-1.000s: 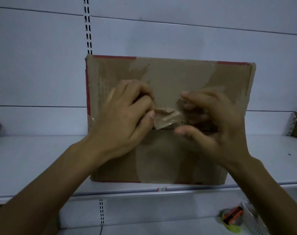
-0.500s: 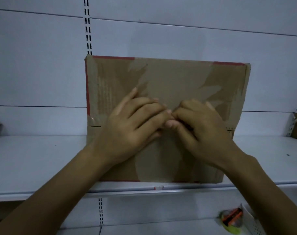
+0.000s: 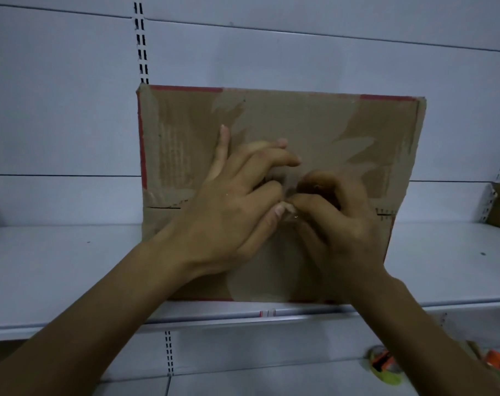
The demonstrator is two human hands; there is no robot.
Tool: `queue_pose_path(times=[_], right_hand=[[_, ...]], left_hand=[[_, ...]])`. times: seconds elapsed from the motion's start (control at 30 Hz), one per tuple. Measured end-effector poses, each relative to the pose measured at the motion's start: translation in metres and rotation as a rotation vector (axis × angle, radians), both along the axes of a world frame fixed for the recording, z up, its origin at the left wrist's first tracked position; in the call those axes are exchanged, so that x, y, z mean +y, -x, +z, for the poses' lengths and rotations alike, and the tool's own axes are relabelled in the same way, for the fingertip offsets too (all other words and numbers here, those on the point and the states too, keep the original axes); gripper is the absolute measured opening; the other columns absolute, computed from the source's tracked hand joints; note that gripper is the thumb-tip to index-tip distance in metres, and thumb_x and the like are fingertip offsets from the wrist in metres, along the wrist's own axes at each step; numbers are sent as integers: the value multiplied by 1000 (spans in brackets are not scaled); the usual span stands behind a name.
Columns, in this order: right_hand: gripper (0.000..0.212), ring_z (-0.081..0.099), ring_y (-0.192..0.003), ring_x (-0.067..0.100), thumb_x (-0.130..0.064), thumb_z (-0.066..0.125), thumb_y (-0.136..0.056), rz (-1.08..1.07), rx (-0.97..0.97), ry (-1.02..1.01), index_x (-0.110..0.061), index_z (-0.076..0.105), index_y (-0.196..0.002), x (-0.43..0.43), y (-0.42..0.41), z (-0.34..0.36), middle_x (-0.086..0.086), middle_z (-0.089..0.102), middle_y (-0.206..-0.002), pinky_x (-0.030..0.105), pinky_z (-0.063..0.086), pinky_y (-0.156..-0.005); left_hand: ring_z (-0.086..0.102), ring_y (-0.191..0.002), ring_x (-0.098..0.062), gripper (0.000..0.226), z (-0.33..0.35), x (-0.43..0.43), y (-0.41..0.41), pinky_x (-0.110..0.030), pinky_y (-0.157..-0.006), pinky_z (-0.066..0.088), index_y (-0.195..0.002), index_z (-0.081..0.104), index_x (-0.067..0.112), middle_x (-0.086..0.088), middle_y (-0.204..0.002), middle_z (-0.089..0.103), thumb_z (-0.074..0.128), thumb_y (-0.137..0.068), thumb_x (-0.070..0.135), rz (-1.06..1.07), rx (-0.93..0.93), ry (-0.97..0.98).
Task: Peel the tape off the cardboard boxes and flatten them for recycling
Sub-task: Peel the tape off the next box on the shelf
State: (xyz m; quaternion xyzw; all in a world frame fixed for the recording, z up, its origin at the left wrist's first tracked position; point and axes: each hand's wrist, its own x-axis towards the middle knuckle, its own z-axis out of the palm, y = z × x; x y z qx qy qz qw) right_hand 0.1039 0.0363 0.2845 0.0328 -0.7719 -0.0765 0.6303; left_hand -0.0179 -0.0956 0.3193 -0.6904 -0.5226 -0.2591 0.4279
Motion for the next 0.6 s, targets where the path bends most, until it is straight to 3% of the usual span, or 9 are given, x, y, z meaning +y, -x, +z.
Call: queue_pose_path(times=[0.07, 0.13, 0.2, 0.27, 0.37, 0.47, 0.6], right_hand=[[23, 55, -94, 24, -17, 60, -89, -7, 15, -78, 3, 71, -92, 2, 3, -5, 19, 67, -98, 36, 46, -77], [22, 57, -101, 26, -19, 58, -92, -17, -6, -146, 0, 69, -94, 3, 2, -16, 19, 69, -101, 37, 44, -84], [27, 58, -107, 26, -22, 51, -98, -21, -30, -161, -2, 69, -98, 0, -2, -28, 17, 70, -106, 39, 46, -91], [30, 58, -109, 24, -23, 50, -100, -37, -36, -170, -2, 71, -99, -4, -6, -34, 15, 71, -107, 38, 43, -95], [20, 60, -105, 22, -17, 60, -95, -136, 48, -257, -6, 75, -91, -8, -7, -34, 10, 73, -104, 36, 40, -94], [18, 64, -100, 24, -14, 62, -94, -70, 79, -214, -2, 75, -91, -10, -5, -37, 12, 73, -102, 36, 46, -92], [18, 63, -102, 21, -13, 58, -92, 52, 84, -16, -5, 69, -104, -12, -3, -44, 9, 70, -106, 28, 45, -98]], left_hand=[[42, -129, -21, 32, 1, -3, 5, -64, -113, 9, -98, 61, 8, -12, -127, 54, 51, -91, 38, -39, -16, -4], [36, -133, -18, 69, 1, -6, 15, -56, -117, 10, -126, 43, 12, -8, -138, 41, 59, -79, 60, -62, -67, 52], [19, -143, -23, 105, 1, -6, 25, -53, -118, 7, -144, 25, 16, -9, -152, 23, 59, -66, 77, 97, 105, 121], [9, -146, -33, 120, -3, -4, 29, -60, -115, 3, -150, 21, 19, -14, -158, 14, 57, -58, 86, 318, 350, 142], [9, -145, -37, 121, -7, -1, 29, -63, -113, 5, -151, 23, 21, -15, -157, 14, 58, -56, 88, 368, 413, 117], [15, -145, -35, 113, -10, -3, 29, -61, -114, 8, -150, 26, 19, -15, -156, 18, 54, -63, 86, 362, 419, 51], [41, -134, -29, 83, -47, -12, 32, -54, -108, 31, -134, 51, 12, -14, -142, 46, 60, -77, 71, 282, 321, -178]])
